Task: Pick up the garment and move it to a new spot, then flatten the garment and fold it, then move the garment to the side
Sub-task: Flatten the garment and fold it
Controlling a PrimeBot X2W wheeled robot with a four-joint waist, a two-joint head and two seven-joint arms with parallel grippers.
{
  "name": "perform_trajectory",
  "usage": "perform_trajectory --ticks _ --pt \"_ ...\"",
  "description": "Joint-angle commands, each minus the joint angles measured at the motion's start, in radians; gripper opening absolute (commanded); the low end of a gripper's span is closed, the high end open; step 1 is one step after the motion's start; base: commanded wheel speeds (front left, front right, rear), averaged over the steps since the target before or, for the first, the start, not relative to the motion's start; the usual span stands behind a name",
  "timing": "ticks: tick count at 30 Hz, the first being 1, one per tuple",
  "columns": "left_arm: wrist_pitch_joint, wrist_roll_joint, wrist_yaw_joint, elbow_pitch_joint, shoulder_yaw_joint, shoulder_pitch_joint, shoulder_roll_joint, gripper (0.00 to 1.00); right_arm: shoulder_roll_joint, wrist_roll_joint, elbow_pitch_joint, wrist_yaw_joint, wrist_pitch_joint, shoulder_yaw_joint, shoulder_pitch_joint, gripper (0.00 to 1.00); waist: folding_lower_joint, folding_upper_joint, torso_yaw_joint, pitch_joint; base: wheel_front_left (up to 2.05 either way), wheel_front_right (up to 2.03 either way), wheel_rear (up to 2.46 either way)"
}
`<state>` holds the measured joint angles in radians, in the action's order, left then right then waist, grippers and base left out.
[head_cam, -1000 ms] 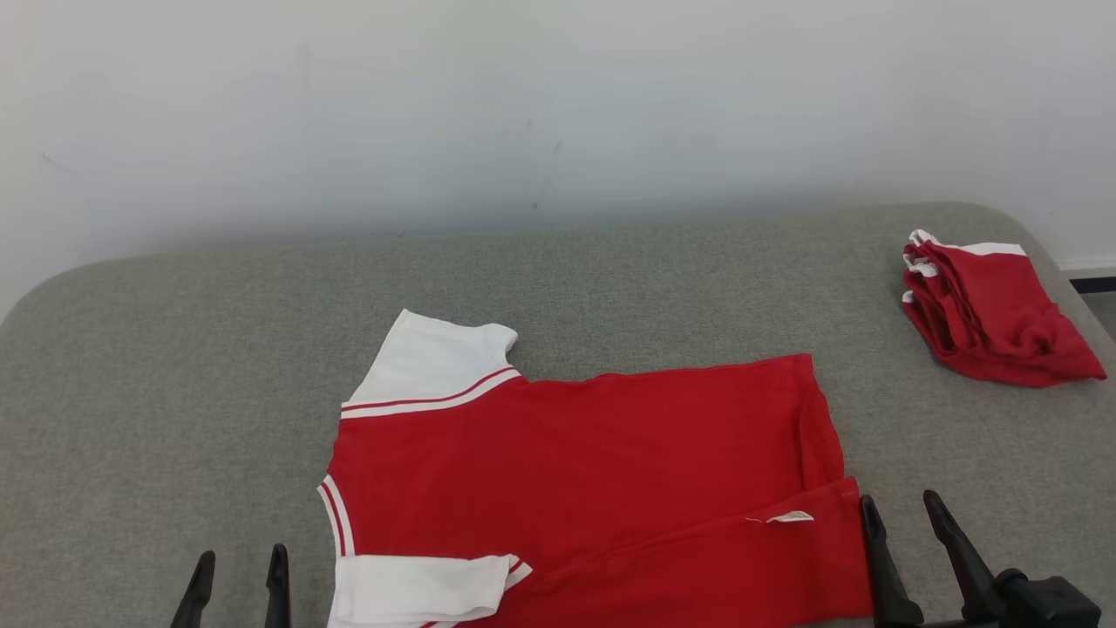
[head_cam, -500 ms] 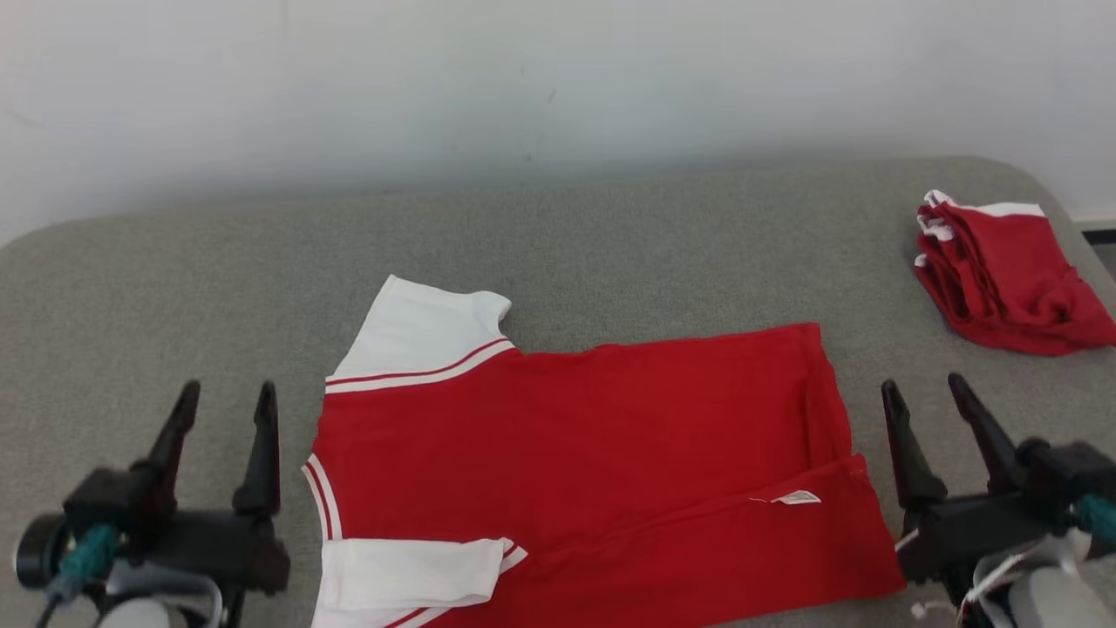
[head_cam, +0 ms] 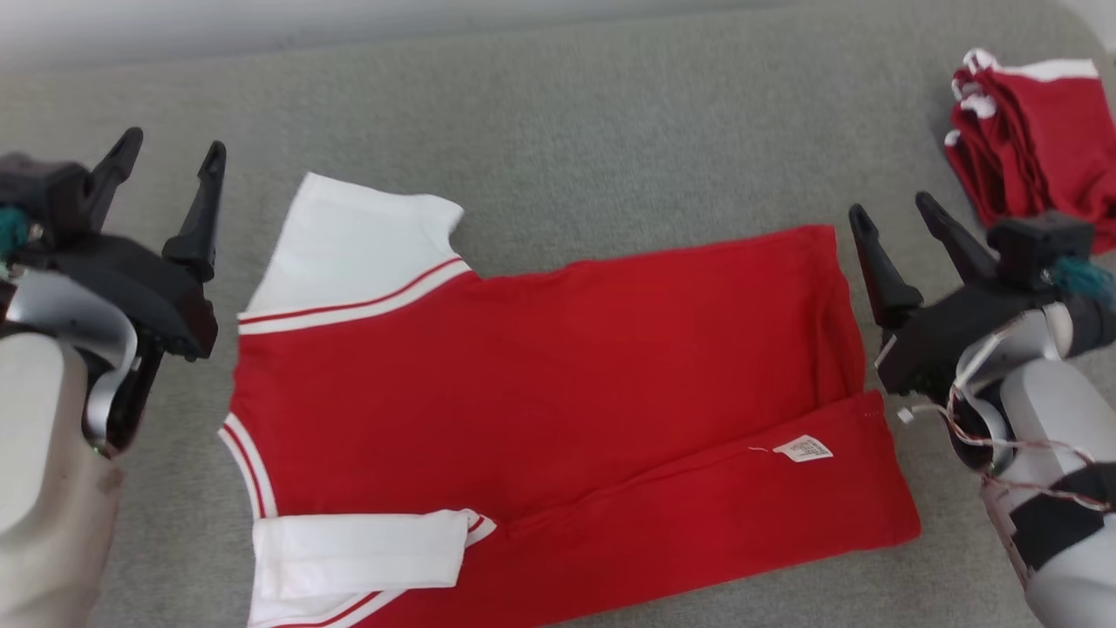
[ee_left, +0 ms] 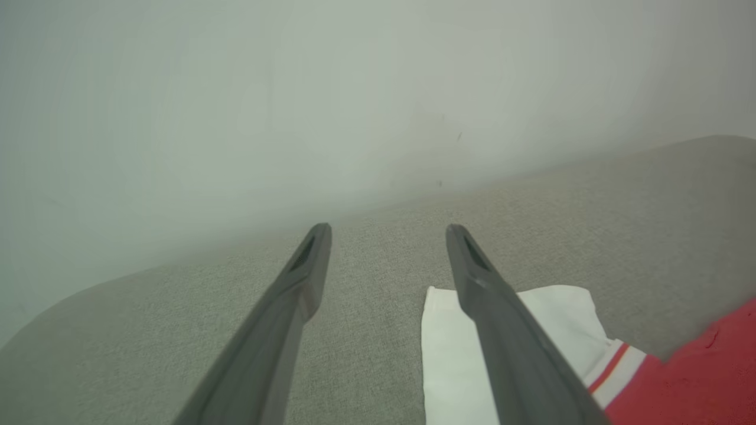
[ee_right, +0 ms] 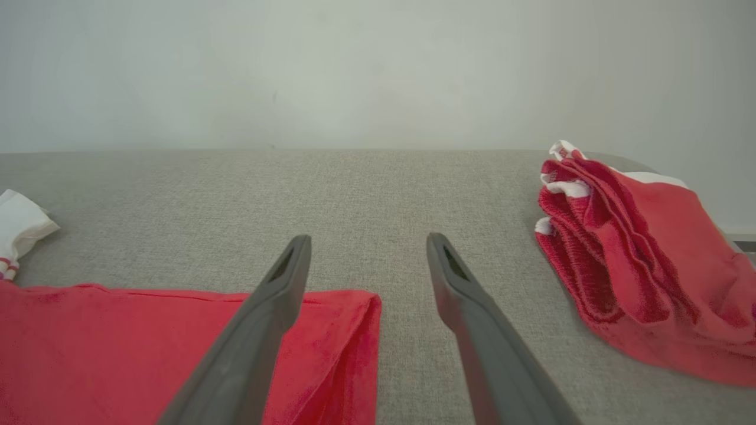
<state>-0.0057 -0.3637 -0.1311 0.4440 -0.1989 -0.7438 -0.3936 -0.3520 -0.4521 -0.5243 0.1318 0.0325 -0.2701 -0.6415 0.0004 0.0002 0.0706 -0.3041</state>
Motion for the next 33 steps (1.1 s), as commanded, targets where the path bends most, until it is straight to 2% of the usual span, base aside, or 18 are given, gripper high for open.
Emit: perform_trajectory --ticks 1,8,15,33 --pt "0.022 -0.015 0.002 0.026 -0.035 -0.033 -0.018 1.0 0.0 -0.014 -0.021 -0.003 -0.01 -0.017 -0.031 1.0 -0.0004 -0.0002 0.05 -0.091 0.0 0.0 0.0" --pt "0.085 -0.101 0.002 0.15 -0.169 -0.154 -0.071 1.0 0.022 -0.08 -0.093 -0.003 -0.052 -0.122 -0.12 1.0 -0.0004 -0.0002 0.08 -0.121 0.0 0.0 0.0" --pt "0.121 -0.154 0.002 0.258 -0.247 -0.221 -0.106 1.0 0.033 -0.155 -0.117 -0.003 -0.071 -0.212 -0.165 1.0 -0.0004 -0.0002 0.108 -0.135 0.0 0.0 0.0" --pt "0.128 -0.24 0.002 0.391 -0.406 -0.334 -0.093 1.0 0.055 -0.262 -0.191 -0.003 -0.023 -0.341 -0.262 1.0 -0.0004 -0.0002 0.114 -0.172 0.0 0.0 0.0"
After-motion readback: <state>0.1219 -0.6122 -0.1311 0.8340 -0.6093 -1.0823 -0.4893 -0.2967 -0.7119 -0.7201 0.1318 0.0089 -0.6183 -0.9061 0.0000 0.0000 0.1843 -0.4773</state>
